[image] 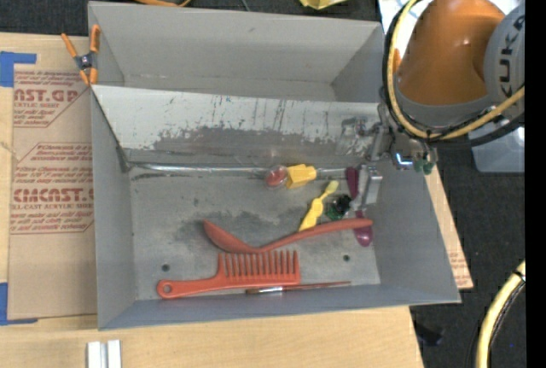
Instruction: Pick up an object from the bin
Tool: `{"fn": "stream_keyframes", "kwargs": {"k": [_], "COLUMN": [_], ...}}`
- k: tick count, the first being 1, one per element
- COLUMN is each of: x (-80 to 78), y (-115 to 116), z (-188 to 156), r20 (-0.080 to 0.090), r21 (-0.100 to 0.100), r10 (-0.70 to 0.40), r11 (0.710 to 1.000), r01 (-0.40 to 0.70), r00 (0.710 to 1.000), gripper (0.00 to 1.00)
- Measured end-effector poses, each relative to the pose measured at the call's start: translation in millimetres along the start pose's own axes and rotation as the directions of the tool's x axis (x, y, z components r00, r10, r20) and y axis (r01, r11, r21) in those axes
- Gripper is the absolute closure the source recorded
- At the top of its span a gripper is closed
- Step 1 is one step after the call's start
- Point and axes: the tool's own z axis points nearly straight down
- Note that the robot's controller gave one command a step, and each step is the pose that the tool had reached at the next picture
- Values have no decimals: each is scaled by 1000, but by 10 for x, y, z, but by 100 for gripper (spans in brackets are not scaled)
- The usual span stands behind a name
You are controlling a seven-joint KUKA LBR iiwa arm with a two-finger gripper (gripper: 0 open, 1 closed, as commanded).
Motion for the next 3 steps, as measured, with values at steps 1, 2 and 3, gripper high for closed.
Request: {"fn": "stream_keyframes", "kwargs": {"k": [1,2,3], "x": [-15,25,288], "y": [4,-236,-72], "z": [-48,437,669], "r20": [8,7,10], "r21": [1,2,2], "r10": [-1,-145,-247], "r11": [1000,989,969], "r01": [1,145,247], "r00": [1000,989,969], "gripper": [0,0,0]}}
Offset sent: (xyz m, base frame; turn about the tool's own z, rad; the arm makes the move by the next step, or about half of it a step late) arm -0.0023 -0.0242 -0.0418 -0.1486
